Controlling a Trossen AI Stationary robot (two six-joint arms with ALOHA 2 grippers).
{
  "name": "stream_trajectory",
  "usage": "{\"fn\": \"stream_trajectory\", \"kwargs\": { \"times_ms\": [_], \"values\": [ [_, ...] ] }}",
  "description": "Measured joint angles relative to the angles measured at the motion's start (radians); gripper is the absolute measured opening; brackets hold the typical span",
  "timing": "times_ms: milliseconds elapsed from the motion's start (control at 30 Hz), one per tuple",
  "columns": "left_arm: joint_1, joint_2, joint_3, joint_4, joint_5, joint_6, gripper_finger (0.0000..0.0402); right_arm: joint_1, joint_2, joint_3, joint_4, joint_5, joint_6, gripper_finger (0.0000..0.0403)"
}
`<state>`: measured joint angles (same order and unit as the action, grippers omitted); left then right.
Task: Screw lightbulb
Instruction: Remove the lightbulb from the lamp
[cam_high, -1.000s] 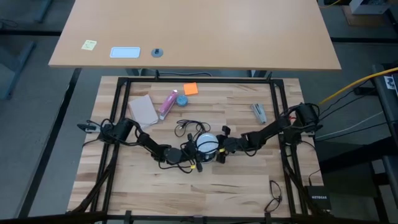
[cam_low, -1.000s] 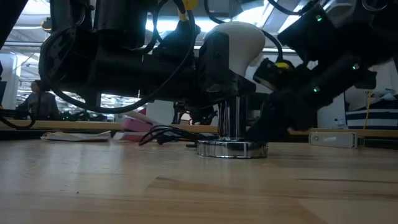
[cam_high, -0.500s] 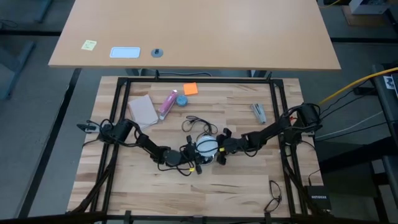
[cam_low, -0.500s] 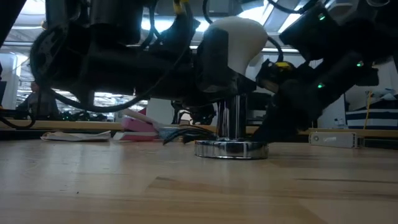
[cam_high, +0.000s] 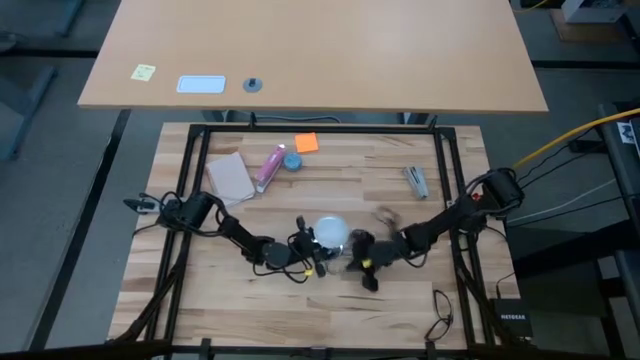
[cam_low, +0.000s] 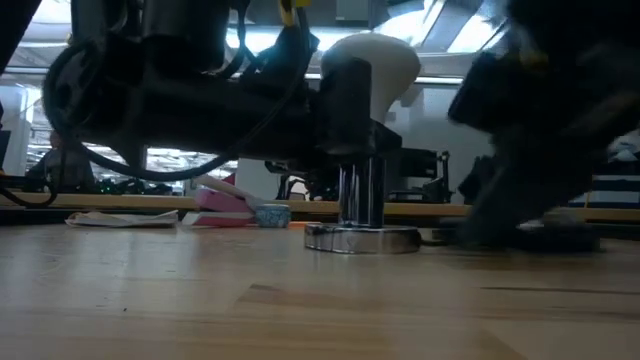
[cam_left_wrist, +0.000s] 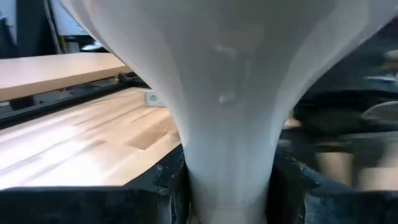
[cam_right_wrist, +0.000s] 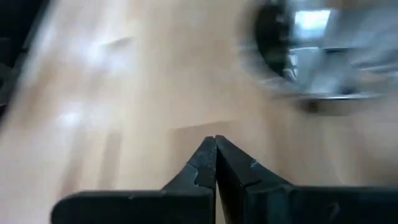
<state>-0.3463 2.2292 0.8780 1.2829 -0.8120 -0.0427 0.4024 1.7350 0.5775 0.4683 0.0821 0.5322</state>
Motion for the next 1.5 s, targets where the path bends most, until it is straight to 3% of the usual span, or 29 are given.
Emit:
{"fn": "stream_trajectory", "kwargs": {
  "times_ms": [100,333,600,867,1033,1167,1367,1500],
  "values": [
    [0.004,0.000,0.000,0.000,-0.009,0.001,0.0139,0.010,-0.001,0.023,0.022,0.005,-0.009,0.0005],
    [0.001,0.000,0.000,0.002,-0.009,0.001,0.0139,0.011,-0.009,0.048,0.005,0.173,-0.066,0.0005],
    [-0.013,0.000,-0.002,0.007,-0.008,0.001,0.0139,-0.063,-0.022,0.049,-0.135,0.301,-0.068,0.0005],
    [-0.003,0.002,-0.002,0.031,0.002,-0.001,0.0139,-0.101,-0.015,0.049,-0.180,0.289,-0.067,0.0005],
    [0.014,0.002,-0.002,0.022,0.012,-0.006,0.0139,-0.092,-0.014,0.049,-0.174,0.159,-0.034,0.0005],
    [0.033,0.002,-0.002,0.022,0.018,-0.010,0.0139,-0.065,-0.014,0.054,-0.163,0.151,-0.027,0.0005],
    [0.063,0.002,-0.001,0.023,0.015,-0.013,0.0139,-0.032,0.008,0.126,-0.150,0.142,-0.019,0.0005],
    [0.080,0.002,0.000,0.022,0.018,-0.015,0.0139,-0.036,0.070,0.206,-0.156,0.145,-0.109,0.0005]
  ]
}}
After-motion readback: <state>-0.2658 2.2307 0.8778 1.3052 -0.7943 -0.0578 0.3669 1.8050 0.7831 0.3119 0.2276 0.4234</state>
